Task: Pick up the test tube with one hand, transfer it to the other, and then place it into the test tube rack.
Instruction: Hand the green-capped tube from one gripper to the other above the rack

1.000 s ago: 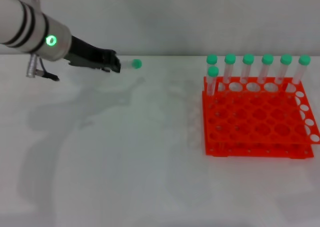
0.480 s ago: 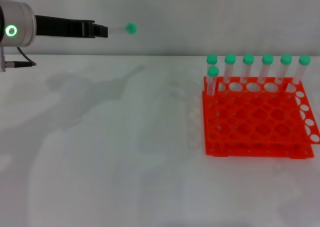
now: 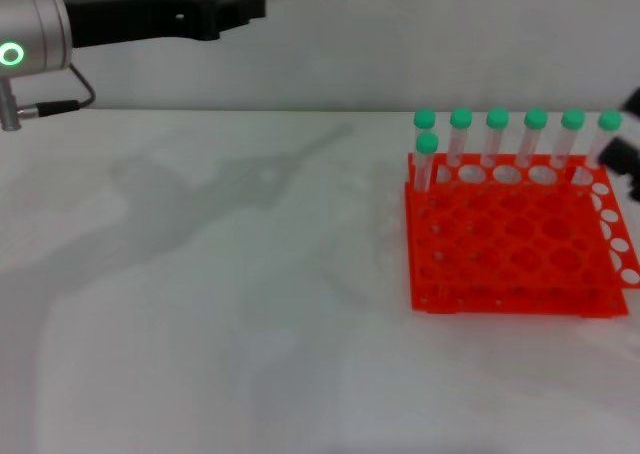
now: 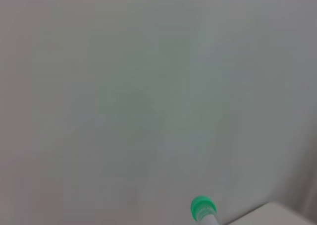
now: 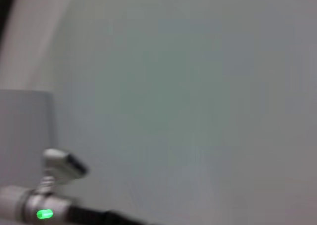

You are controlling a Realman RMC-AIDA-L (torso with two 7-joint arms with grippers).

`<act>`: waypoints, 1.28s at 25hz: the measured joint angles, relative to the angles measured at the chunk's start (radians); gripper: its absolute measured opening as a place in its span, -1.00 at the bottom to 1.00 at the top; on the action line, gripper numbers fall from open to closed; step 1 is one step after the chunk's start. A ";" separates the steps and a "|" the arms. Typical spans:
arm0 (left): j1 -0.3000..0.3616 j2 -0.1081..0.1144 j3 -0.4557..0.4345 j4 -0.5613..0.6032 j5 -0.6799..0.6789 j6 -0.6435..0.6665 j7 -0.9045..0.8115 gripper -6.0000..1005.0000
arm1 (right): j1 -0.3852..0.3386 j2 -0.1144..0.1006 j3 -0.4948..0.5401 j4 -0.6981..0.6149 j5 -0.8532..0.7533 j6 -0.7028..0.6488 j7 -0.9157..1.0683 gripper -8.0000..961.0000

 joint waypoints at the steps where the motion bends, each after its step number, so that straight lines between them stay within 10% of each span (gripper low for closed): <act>1: 0.004 0.000 0.005 0.000 -0.028 0.003 0.028 -0.60 | 0.009 0.000 -0.008 0.000 -0.008 -0.005 0.016 0.80; 16: 0.031 -0.001 0.193 -0.007 -0.231 0.022 0.276 -0.60 | 0.196 0.075 -0.246 0.004 -0.048 -0.017 0.166 0.80; 32: 0.039 -0.006 0.361 -0.015 -0.245 0.006 0.266 -0.60 | 0.156 0.073 -0.145 -0.006 -0.038 0.078 0.139 0.80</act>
